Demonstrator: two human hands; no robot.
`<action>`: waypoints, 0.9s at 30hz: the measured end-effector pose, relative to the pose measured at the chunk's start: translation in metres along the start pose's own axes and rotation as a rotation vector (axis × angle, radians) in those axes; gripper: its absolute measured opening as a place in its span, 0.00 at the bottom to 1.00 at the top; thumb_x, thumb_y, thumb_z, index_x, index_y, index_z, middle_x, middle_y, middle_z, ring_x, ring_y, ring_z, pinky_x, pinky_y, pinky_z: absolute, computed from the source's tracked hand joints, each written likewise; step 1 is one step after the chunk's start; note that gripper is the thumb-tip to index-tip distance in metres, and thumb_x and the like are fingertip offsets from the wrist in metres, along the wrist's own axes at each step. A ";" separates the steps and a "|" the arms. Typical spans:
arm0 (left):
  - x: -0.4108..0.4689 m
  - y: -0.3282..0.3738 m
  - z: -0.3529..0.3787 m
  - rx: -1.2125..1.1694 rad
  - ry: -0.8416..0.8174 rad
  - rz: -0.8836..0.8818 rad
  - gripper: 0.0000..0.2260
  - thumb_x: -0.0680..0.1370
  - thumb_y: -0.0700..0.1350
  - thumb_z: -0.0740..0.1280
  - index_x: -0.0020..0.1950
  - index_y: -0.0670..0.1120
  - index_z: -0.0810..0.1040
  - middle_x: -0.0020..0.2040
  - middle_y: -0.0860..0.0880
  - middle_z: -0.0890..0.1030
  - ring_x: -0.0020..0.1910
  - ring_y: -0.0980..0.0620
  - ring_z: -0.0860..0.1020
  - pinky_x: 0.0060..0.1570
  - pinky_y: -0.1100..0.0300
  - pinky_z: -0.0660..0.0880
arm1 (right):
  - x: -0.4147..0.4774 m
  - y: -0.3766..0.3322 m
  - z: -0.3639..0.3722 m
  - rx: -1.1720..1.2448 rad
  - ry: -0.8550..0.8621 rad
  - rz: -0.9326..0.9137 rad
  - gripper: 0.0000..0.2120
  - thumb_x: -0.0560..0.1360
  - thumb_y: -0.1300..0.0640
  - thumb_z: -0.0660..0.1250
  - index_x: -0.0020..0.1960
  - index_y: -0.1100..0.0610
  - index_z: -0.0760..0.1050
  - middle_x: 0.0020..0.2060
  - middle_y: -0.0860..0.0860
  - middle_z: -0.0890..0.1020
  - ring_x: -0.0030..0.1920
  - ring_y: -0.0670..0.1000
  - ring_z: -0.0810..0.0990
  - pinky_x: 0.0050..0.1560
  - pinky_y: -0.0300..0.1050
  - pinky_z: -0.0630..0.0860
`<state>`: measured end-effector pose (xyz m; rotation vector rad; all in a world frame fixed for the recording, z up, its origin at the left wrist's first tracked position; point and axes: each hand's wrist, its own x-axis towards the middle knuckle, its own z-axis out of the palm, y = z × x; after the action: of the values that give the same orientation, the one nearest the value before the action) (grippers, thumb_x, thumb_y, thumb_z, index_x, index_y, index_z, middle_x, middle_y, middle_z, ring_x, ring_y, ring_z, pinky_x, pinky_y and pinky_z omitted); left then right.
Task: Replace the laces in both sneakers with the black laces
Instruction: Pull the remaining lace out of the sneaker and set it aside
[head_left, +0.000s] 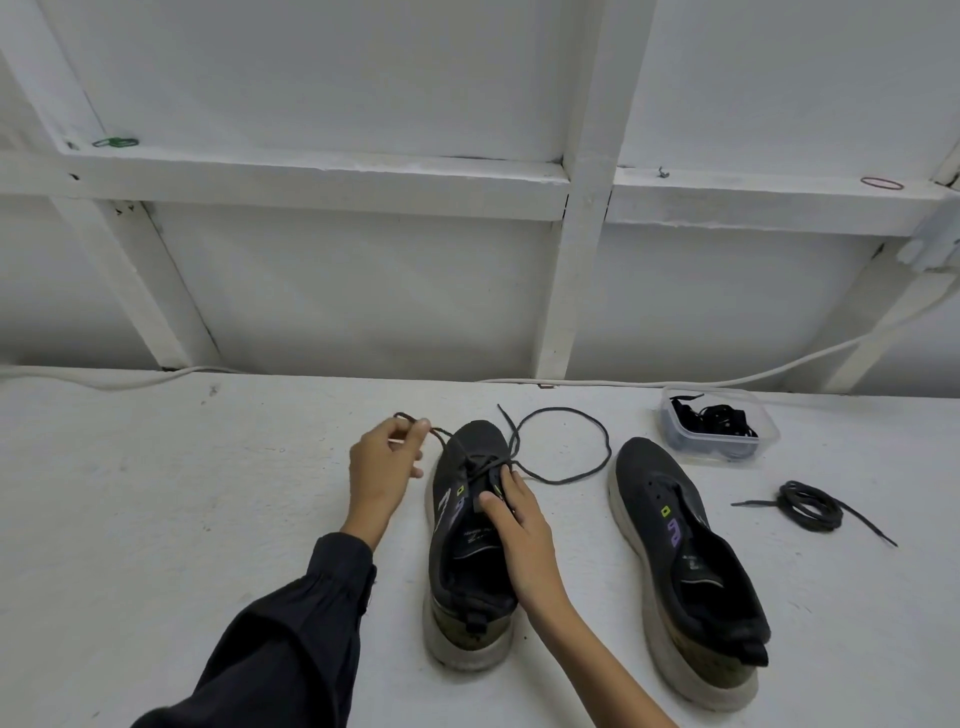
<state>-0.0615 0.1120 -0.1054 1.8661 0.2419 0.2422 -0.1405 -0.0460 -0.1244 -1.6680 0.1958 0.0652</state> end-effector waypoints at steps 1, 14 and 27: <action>-0.003 -0.002 0.002 0.044 -0.083 -0.021 0.13 0.76 0.53 0.71 0.42 0.43 0.81 0.36 0.47 0.81 0.30 0.54 0.79 0.42 0.48 0.82 | 0.000 0.000 0.000 0.001 0.001 -0.001 0.27 0.80 0.52 0.64 0.77 0.51 0.62 0.76 0.44 0.62 0.75 0.43 0.60 0.70 0.35 0.57; -0.002 0.000 0.005 -0.086 0.075 0.032 0.10 0.76 0.50 0.72 0.42 0.44 0.79 0.36 0.48 0.81 0.27 0.59 0.78 0.43 0.46 0.81 | 0.000 -0.001 0.000 0.008 0.000 -0.006 0.27 0.80 0.51 0.64 0.77 0.51 0.62 0.76 0.44 0.62 0.75 0.42 0.59 0.68 0.34 0.57; -0.003 0.009 -0.001 -0.131 0.152 0.107 0.05 0.76 0.45 0.71 0.44 0.45 0.80 0.38 0.48 0.80 0.31 0.55 0.77 0.33 0.62 0.78 | 0.000 -0.001 0.000 0.017 -0.004 -0.003 0.27 0.79 0.51 0.64 0.77 0.50 0.62 0.76 0.43 0.62 0.75 0.42 0.59 0.72 0.38 0.56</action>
<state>-0.0644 0.1093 -0.0972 1.7344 0.2250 0.4641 -0.1407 -0.0463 -0.1238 -1.6515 0.1900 0.0647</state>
